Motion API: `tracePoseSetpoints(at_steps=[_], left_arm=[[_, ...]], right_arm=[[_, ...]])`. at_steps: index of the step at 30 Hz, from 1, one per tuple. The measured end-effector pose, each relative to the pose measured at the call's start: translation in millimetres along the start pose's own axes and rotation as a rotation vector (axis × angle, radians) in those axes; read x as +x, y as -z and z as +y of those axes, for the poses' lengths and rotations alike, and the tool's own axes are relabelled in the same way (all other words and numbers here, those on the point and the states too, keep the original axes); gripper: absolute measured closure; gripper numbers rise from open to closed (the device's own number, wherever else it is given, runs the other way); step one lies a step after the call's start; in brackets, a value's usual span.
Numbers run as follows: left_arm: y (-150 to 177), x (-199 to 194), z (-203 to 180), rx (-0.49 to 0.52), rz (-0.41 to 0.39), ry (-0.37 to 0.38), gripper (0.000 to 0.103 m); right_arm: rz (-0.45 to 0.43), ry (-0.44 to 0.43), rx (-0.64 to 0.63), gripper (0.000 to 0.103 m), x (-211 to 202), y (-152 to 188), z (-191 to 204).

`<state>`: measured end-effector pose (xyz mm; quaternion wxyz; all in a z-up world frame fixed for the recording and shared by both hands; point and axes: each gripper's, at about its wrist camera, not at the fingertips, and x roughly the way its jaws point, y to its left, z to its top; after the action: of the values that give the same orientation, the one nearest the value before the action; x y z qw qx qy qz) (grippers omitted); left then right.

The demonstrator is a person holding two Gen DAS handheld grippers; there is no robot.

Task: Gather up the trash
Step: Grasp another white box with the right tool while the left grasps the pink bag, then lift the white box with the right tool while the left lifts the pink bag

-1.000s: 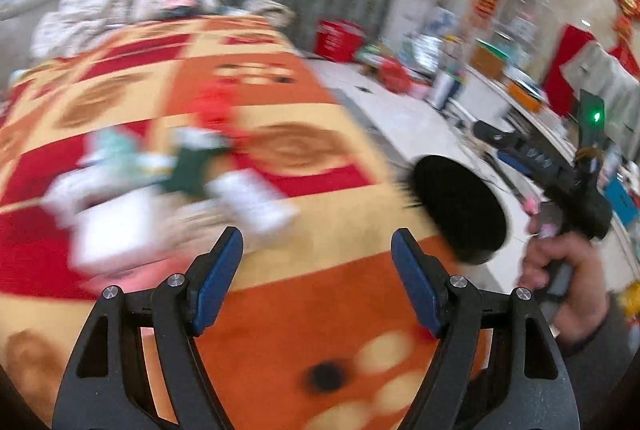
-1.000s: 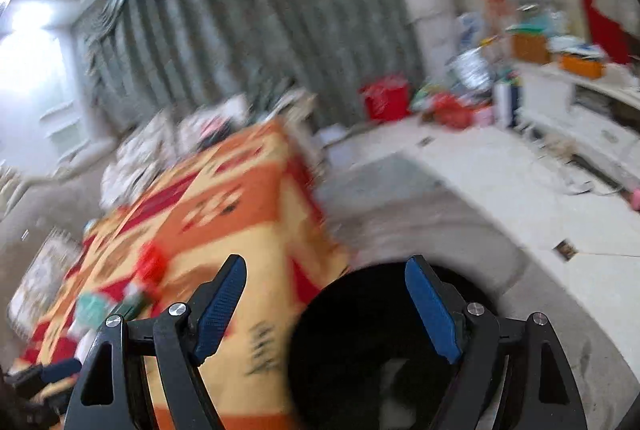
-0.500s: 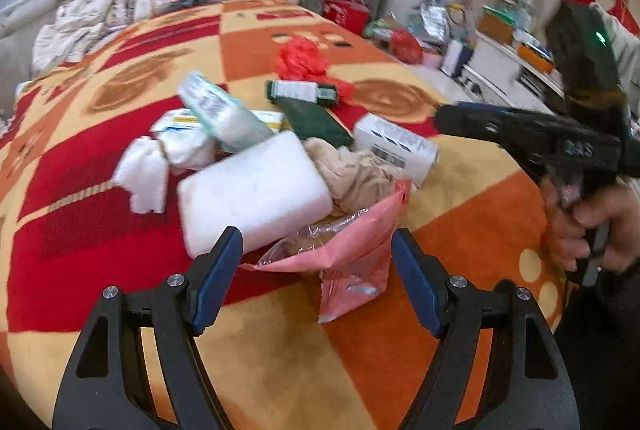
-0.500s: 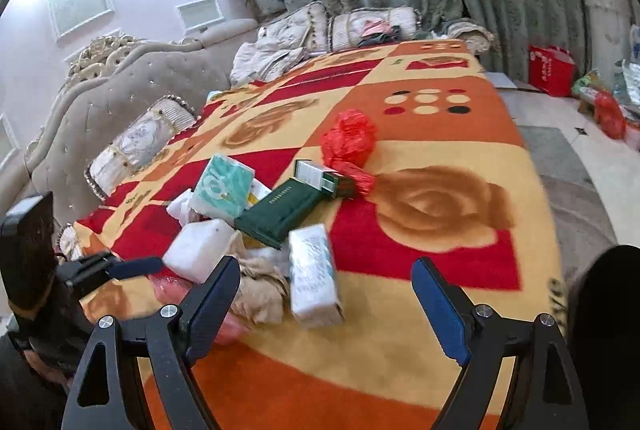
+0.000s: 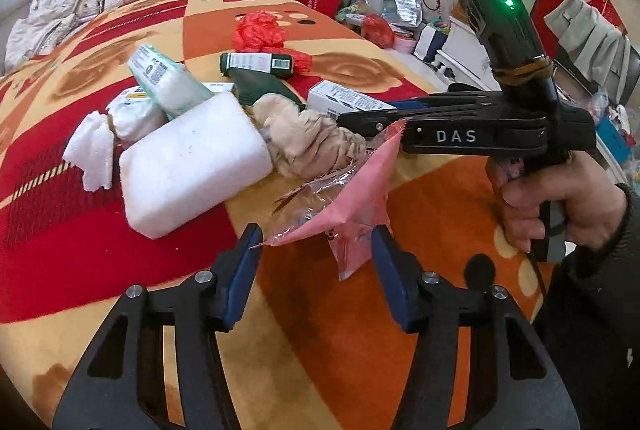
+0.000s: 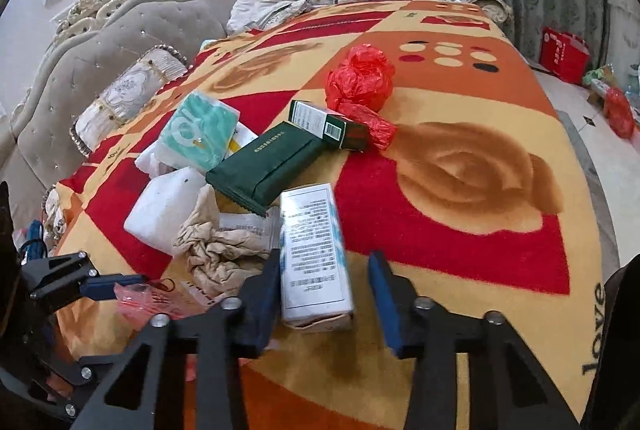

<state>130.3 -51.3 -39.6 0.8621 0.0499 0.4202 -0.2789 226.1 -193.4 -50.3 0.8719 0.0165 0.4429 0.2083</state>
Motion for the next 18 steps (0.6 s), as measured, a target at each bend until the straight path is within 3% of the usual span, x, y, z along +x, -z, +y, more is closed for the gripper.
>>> tracePoseSetpoints(at_steps=[11, 16, 18], left_arm=[[-11, 1, 16, -0.094, -0.057, -0.005, 0.044], [-14, 14, 1, 0.0, -0.002, 0.043, 0.042], [-13, 12, -8, 0.035, -0.013, 0.045, 0.043]], right_arm=[[-0.005, 0.001, 0.014, 0.07, -1, 3, -1], [-0.003, -0.004, 0.016, 0.07, -1, 2, -1], [-0.005, -0.007, 0.016, 0.07, -1, 2, -1]])
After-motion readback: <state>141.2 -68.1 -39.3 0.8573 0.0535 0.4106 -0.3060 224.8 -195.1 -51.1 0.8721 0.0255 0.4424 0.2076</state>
